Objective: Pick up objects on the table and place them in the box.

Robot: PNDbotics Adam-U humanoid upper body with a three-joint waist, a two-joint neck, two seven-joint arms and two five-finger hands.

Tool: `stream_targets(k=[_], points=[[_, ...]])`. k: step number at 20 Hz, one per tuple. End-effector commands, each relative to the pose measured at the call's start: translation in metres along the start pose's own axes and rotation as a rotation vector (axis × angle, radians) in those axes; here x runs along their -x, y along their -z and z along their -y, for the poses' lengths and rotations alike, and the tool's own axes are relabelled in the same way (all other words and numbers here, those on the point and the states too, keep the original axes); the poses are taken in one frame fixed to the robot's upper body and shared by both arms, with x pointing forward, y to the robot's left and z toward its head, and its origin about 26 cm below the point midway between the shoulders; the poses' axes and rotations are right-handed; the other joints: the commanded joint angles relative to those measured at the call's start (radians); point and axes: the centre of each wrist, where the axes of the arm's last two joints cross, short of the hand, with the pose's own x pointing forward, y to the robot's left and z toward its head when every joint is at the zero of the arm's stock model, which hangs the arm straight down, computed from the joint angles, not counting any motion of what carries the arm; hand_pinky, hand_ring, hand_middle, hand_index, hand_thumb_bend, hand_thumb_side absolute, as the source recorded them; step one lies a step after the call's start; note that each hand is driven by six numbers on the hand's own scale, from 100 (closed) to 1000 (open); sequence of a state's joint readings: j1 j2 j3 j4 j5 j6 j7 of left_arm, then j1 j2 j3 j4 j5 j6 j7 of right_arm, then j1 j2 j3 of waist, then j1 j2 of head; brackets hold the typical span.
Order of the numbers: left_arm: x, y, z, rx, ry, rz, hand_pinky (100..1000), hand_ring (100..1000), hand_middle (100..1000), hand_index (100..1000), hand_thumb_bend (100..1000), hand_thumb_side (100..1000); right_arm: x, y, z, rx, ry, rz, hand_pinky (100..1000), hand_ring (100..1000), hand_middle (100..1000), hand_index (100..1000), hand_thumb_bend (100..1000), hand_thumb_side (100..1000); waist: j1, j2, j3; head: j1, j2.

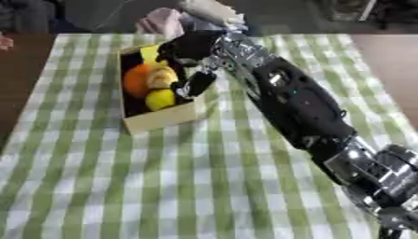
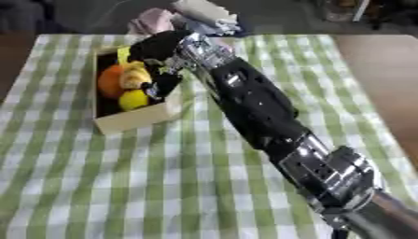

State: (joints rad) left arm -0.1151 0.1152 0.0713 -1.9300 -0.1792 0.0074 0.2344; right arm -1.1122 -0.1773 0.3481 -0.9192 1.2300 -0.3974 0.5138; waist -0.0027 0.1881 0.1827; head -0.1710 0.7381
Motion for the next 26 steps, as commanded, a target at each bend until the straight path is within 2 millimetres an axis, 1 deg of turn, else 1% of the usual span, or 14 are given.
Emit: stream_targets(k=[1, 4, 6, 7, 10, 11, 12, 13, 14, 17, 20, 26], points=[[-0.005, 0.004, -0.005, 0.002, 0.016, 0.031, 715, 539, 703, 829, 367, 761, 0.018, -0.01, 0.01, -0.018, 0.037, -0.019, 964, 988, 1000, 1000, 100, 696, -0.007, -0.033, -0.003, -0.002, -0.008], [-0.005, 0.004, -0.006, 0.003, 0.018, 0.03, 716, 539, 704, 829, 370, 763, 0.03, -0.017, 0.01, -0.044, 0.095, -0.021, 951, 978, 1000, 1000, 100, 688, -0.011, -0.034, -0.006, -0.003, -0.01], [-0.004, 0.004, -0.007, 0.003, 0.02, 0.029, 716, 539, 704, 829, 371, 764, 0.039, -0.023, 0.009, -0.055, 0.141, -0.03, 943, 974, 1000, 1000, 100, 643, -0.013, -0.035, -0.007, -0.002, -0.012], [-0.004, 0.004, -0.007, 0.003, 0.022, 0.029, 716, 539, 704, 830, 372, 764, 0.045, -0.026, 0.008, -0.06, 0.168, -0.037, 935, 970, 998, 1000, 100, 644, -0.014, -0.036, -0.008, -0.001, -0.013], [-0.004, 0.004, -0.008, 0.006, 0.026, 0.027, 716, 540, 705, 830, 374, 766, 0.064, -0.036, -0.003, -0.065, 0.276, -0.068, 925, 974, 1000, 1000, 100, 554, -0.016, -0.037, -0.012, 0.004, -0.015], [-0.003, 0.004, -0.008, 0.007, 0.027, 0.026, 716, 540, 705, 830, 374, 767, 0.07, -0.039, -0.007, -0.067, 0.312, -0.08, 923, 978, 1000, 1000, 100, 469, -0.016, -0.037, -0.013, 0.005, -0.015], [-0.003, 0.004, -0.008, 0.009, 0.028, 0.025, 716, 540, 706, 830, 375, 768, 0.076, -0.043, -0.01, -0.069, 0.349, -0.095, 922, 979, 1000, 1000, 100, 341, -0.016, -0.037, -0.014, 0.005, -0.015], [-0.003, 0.004, -0.008, 0.011, 0.029, 0.024, 716, 540, 706, 830, 375, 768, 0.081, -0.045, -0.012, -0.072, 0.38, -0.107, 922, 979, 1000, 1000, 100, 341, -0.016, -0.037, -0.014, 0.005, -0.015], [-0.003, 0.003, -0.008, 0.012, 0.03, 0.023, 716, 540, 706, 830, 376, 768, 0.086, -0.049, -0.014, -0.073, 0.411, -0.121, 923, 986, 1000, 1000, 100, 223, -0.015, -0.037, -0.014, 0.005, -0.015], [-0.002, 0.003, -0.007, 0.016, 0.03, 0.023, 717, 540, 707, 831, 376, 769, 0.099, -0.059, -0.019, -0.059, 0.501, -0.167, 936, 1000, 1000, 1000, 100, 228, -0.013, -0.035, -0.012, 0.002, -0.018], [-0.003, 0.003, -0.007, 0.019, 0.028, 0.023, 716, 540, 707, 830, 377, 769, 0.109, -0.067, -0.026, -0.041, 0.553, -0.24, 953, 1000, 1000, 1000, 100, 233, -0.01, -0.03, -0.008, -0.002, -0.025], [-0.004, 0.004, -0.004, 0.028, 0.019, 0.028, 716, 540, 707, 830, 378, 771, 0.114, -0.07, -0.033, 0.013, 0.596, -0.393, 957, 1000, 1000, 1000, 100, 230, -0.005, -0.018, 0.006, -0.014, -0.038]])
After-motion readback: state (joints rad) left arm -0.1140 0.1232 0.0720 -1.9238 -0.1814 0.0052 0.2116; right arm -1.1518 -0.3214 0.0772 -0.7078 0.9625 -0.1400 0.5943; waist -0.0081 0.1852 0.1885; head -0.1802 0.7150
